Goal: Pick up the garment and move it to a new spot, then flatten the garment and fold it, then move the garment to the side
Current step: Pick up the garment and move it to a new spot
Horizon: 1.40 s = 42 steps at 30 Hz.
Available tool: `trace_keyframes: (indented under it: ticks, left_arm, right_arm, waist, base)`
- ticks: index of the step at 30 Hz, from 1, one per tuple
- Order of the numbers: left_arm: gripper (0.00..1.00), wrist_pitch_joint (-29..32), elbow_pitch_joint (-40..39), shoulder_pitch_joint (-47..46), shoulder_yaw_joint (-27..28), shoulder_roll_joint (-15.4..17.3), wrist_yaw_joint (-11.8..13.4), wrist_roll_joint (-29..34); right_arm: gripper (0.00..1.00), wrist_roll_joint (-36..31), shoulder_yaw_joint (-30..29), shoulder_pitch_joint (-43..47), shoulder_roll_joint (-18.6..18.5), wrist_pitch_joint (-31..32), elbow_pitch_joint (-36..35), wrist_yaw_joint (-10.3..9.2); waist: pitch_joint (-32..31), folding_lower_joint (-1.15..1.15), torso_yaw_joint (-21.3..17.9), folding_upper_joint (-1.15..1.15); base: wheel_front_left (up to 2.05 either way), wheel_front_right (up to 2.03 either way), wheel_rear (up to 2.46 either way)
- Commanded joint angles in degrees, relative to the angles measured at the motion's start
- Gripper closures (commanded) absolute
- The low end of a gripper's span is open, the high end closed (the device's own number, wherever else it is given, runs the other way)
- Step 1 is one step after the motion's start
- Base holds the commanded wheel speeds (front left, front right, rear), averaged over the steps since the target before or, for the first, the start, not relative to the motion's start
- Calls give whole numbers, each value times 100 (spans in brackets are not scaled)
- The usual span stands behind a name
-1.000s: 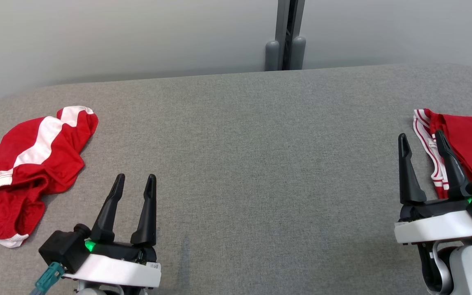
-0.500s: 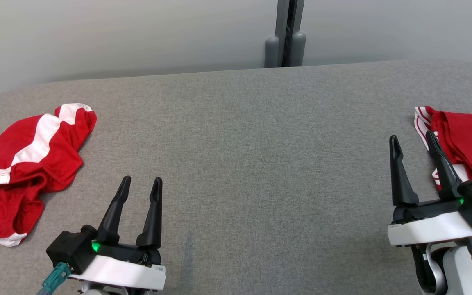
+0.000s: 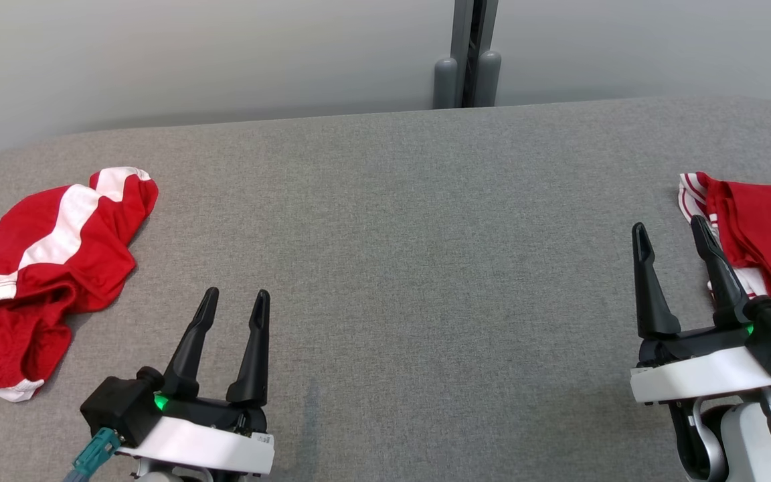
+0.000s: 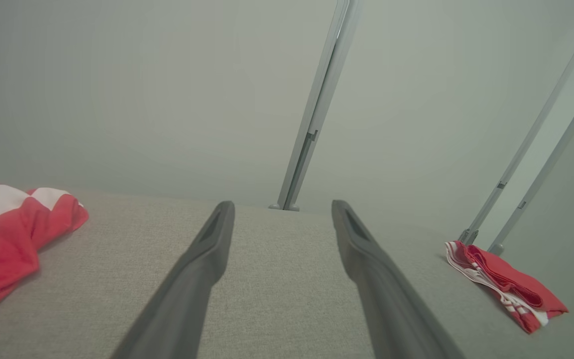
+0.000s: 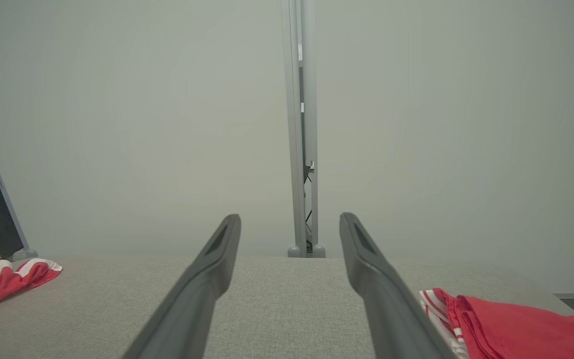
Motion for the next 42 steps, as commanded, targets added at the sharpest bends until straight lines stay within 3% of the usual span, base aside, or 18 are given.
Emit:
trace_keyframes:
  ticks: [1,33,42]
  left_arm:
    - [0,-21,-6,-83,7,22,29,9]
    - [0,-21,-13,-116,-25,22,16,-51]
    - [0,-22,-37,-193,-69,23,46,-31]
  right_arm:
    - [0,-20,-3,15,-17,-28,9,-2]
    - [0,-5,-18,-11,-33,-28,22,-2]
    - [0,68,64,65,-30,-28,18,-2]
  waist:
    - [14,0,2,0]
    - [63,0,74,0]
    - [82,0,535,0]
  base:
    - [0,0,0]
    - [0,0,0]
    - [0,0,0]
